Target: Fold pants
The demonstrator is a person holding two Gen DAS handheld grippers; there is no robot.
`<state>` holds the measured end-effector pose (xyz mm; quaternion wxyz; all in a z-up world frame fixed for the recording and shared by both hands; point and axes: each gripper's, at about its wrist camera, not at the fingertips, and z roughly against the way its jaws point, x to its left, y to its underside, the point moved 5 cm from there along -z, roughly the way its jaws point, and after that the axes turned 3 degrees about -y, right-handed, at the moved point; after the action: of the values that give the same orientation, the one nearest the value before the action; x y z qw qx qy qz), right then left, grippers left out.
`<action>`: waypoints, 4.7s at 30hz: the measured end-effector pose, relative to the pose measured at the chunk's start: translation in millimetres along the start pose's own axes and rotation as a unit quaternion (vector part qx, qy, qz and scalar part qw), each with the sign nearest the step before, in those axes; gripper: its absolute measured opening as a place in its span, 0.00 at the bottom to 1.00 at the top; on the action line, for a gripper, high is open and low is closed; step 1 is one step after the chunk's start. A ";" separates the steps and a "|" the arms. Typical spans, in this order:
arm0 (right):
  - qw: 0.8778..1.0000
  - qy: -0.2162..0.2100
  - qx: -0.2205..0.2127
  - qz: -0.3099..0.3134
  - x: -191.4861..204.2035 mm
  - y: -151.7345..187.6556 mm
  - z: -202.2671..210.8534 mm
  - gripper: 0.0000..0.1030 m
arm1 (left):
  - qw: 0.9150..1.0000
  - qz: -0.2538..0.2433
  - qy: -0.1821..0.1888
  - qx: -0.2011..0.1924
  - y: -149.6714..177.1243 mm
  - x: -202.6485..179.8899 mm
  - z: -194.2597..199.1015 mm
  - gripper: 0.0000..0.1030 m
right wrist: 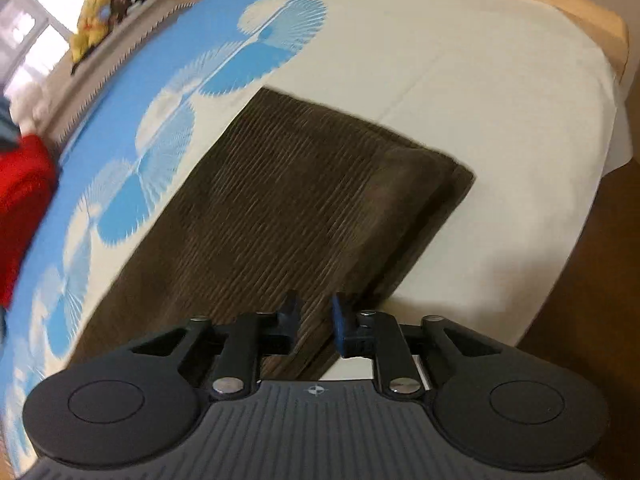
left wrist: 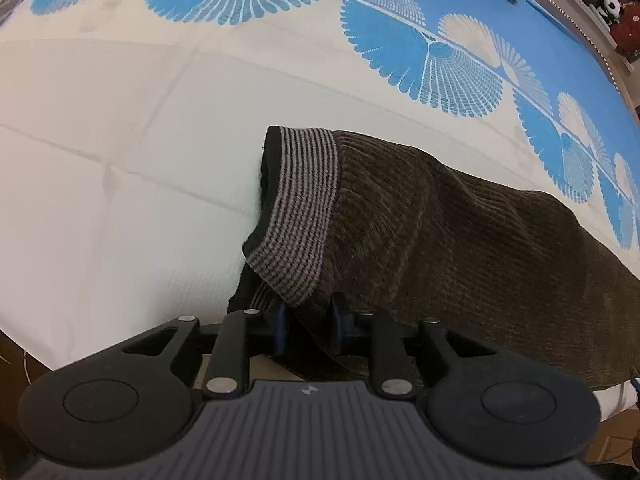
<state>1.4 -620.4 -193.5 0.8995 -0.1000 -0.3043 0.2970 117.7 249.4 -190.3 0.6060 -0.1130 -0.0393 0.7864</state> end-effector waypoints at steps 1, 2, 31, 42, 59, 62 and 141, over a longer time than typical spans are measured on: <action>1.000 0.002 0.000 -0.014 -8.9 -8.4 -3.9 0.36 | 1.000 0.010 0.003 0.004 -0.4 1.6 -1.9 0.36; 1.000 0.009 -0.004 -0.030 -16.1 -15.0 -6.8 0.36 | 1.000 0.019 0.007 0.006 0.1 2.6 -2.7 0.39; 0.971 0.208 -0.117 0.028 -26.5 -57.9 13.4 0.27 | 0.992 -0.042 -0.036 -0.113 -0.7 19.0 41.8 0.39; 0.989 0.051 -0.073 0.120 34.5 -42.7 -9.8 0.36 | 0.994 -0.085 -0.035 -0.064 -11.3 -8.4 -35.6 0.14; 0.981 0.065 -0.084 0.161 36.6 -22.1 -14.7 0.39 | 0.978 -0.123 -0.092 -0.140 -33.1 -60.5 -33.4 0.05; 0.970 -0.008 -0.104 0.220 83.7 -7.4 -12.9 0.39 | 0.977 -0.126 -0.059 -0.160 -33.9 -74.4 -26.8 0.05; 0.839 -0.148 0.020 0.523 356.3 245.9 -124.3 0.10 | 0.992 -0.069 -0.062 -0.090 -33.7 -44.3 -52.2 0.12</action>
<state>187.9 -210.6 -207.1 0.5568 -0.1815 -0.3302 0.7403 171.9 211.7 -228.6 0.6425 -0.1156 -0.1553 0.7414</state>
